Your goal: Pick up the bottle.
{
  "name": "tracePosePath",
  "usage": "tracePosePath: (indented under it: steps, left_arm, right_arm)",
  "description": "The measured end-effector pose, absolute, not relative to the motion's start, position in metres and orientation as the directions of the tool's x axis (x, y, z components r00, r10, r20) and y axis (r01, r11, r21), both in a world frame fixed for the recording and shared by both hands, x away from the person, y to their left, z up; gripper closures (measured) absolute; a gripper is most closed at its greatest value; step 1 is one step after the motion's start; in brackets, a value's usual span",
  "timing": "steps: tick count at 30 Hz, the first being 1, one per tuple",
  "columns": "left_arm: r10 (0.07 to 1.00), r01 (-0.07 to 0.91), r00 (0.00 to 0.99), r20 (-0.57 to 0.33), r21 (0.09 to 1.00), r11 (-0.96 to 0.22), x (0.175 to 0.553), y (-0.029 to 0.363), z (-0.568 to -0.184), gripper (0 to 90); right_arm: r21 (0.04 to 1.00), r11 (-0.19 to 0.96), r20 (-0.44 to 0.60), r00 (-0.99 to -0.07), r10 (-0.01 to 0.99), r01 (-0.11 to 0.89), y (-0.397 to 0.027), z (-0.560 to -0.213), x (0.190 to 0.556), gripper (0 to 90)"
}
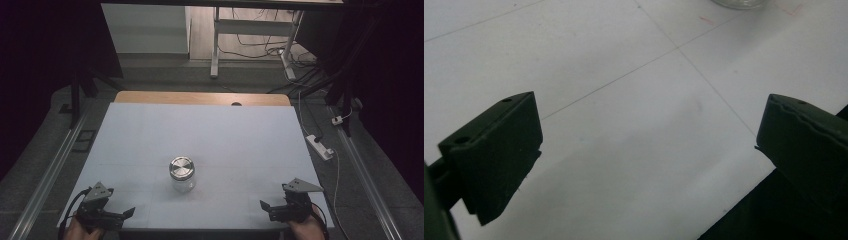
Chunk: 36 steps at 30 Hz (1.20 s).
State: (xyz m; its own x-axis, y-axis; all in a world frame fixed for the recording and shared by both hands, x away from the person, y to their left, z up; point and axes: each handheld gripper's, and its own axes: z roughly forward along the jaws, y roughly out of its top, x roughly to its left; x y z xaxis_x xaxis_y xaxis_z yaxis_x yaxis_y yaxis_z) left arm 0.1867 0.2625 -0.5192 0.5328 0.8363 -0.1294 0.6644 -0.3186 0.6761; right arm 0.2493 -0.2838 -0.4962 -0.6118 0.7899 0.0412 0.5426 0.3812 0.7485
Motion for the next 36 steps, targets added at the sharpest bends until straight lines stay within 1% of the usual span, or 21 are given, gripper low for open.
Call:
tracePosePath:
  steps: [7,13,18,28,36]
  left_arm:
    - [0.813,0.641,0.566,-0.138,0.694,-0.329,0.191,0.259,-0.518,0.0]
    - [0.792,0.611,0.598,-0.122,0.709,-0.353,0.196,0.255,-0.517,0.0]
    - [0.764,0.598,0.628,-0.147,0.720,-0.353,0.203,0.250,-0.516,0.0]
    - [0.750,0.580,0.640,-0.167,0.745,-0.329,0.212,0.245,-0.514,0.0]
    - [0.738,0.576,0.657,-0.157,0.736,-0.356,0.221,0.233,-0.516,0.0]
  right_arm:
    - [0.747,0.384,0.040,-0.613,0.789,0.542,-0.284,-0.496,0.249,0.0]
    - [0.746,0.387,0.042,-0.618,0.785,0.542,-0.283,-0.496,0.249,0.0]
    - [0.745,0.387,0.044,-0.619,0.784,0.544,-0.283,-0.497,0.249,0.0]
    - [0.743,0.389,0.047,-0.622,0.781,0.544,-0.283,-0.497,0.250,0.0]
    - [0.741,0.388,0.053,-0.624,0.780,0.548,-0.283,-0.497,0.250,0.0]
